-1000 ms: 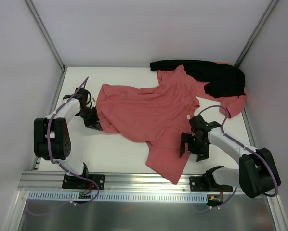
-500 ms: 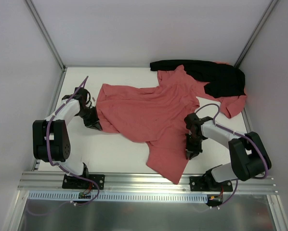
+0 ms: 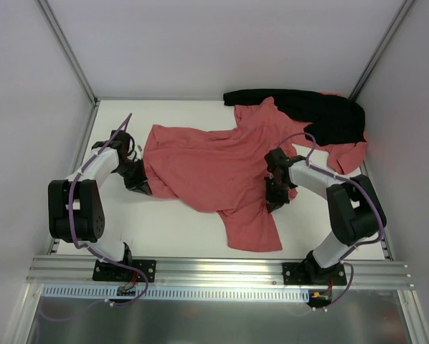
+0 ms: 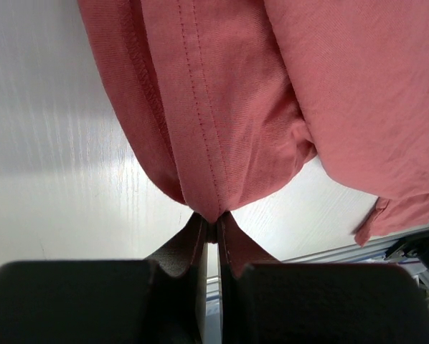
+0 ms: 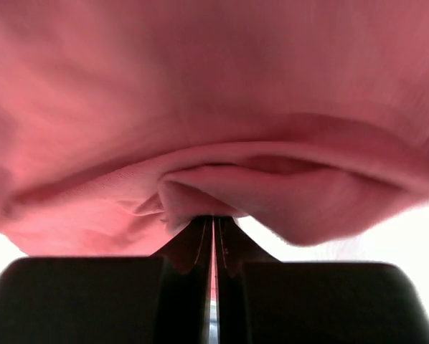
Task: Fold and stack the t-shirts
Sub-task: Flatten out the tshirt
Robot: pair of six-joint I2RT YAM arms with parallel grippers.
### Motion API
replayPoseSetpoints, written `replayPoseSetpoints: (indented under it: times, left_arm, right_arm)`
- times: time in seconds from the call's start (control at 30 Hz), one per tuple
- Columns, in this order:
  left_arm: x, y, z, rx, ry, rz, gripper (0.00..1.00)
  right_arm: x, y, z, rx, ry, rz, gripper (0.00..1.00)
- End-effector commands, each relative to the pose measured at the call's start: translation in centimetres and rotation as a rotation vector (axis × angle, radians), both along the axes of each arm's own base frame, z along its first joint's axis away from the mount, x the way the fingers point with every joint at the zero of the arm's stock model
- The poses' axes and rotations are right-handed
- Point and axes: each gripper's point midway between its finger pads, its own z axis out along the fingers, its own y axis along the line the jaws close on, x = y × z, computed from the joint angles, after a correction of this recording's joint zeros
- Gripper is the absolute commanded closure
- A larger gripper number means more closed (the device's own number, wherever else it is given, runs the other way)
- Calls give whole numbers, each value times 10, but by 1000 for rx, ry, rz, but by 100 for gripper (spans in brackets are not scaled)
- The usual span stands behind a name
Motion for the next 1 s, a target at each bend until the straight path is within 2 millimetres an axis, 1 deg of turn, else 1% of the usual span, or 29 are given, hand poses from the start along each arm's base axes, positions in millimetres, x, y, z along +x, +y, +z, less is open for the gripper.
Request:
replayPoseSetpoints:
  times: [0.0,0.1,0.13,0.17,0.2,0.23,0.27,0.3,0.33,0.37,0.43,0.47,0.5,0.53,0.57,0.6,0.67,0.7,0.77,0.8,0.83,0.9,0.97]
  left_arm:
    - [0,0,15,-5,-34,-14,100]
    - [-1,1,16,-3,-41,-15,100]
    - [-1,1,16,-5,-42,-15,100]
    - [-3,1,15,-3,-37,-16,100]
    - [-4,0,16,-6,-37,-17,100]
    - [-4,0,16,-6,-40,-17,100]
    - [-5,0,16,-6,-40,-16,100]
    - [-6,0,16,-7,-39,-14,100]
    - [-5,0,17,-8,-43,-13,100]
    - [-5,0,17,-8,-45,-13,100]
    - [-5,0,19,-5,-49,-11,100]
    - [-4,1,20,-5,-52,-10,100]
    - [-4,0,20,-5,-53,-11,100]
    - [-4,0,21,-7,-55,-11,100]
    - [-3,0,22,-6,-61,-11,100]
    - [-3,1,23,-5,-61,-10,100]
    - [-2,0,24,-8,-69,-12,100]
    - [-1,0,25,-9,-70,-11,100]
    - [-1,-1,25,-11,-74,-9,100]
    - [0,-1,25,-13,-77,-8,100]
    - [0,-2,25,-18,-76,-8,100]
    - [1,-2,25,-20,-80,-7,100]
    - [2,-3,25,-24,-81,-7,100]
  right_arm:
    - [57,3,9,-8,-156,12,100]
    - [73,0,11,-18,-172,11,100]
    - [85,0,14,-17,-182,2,100]
    - [91,-2,14,-23,-189,5,100]
    - [100,-10,15,-50,-202,-7,100]
    - [113,-8,21,-44,-224,-9,100]
    - [117,-11,17,-58,-216,-3,100]
    - [124,-12,18,-63,-222,-1,100]
    - [135,-14,24,-63,-240,-6,100]
    - [139,-17,19,-76,-226,5,100]
    - [147,-22,21,-101,-230,10,99]
    - [155,-26,24,-121,-241,9,93]
    - [158,-29,26,-132,-247,11,61]
    - [158,-31,28,-139,-247,7,45]
    - [158,-35,31,-155,-254,-1,36]
    - [159,-39,38,-158,-271,-8,25]
    - [149,-48,39,-175,-257,5,17]
    - [145,-53,45,-175,-266,-7,14]
    - [137,-60,48,-176,-268,-23,14]
    - [126,-65,43,-179,-247,-28,14]
    - [122,-67,48,-176,-259,-34,15]
    - [109,-70,42,-175,-227,-32,18]
    - [101,-71,43,-170,-223,-31,20]
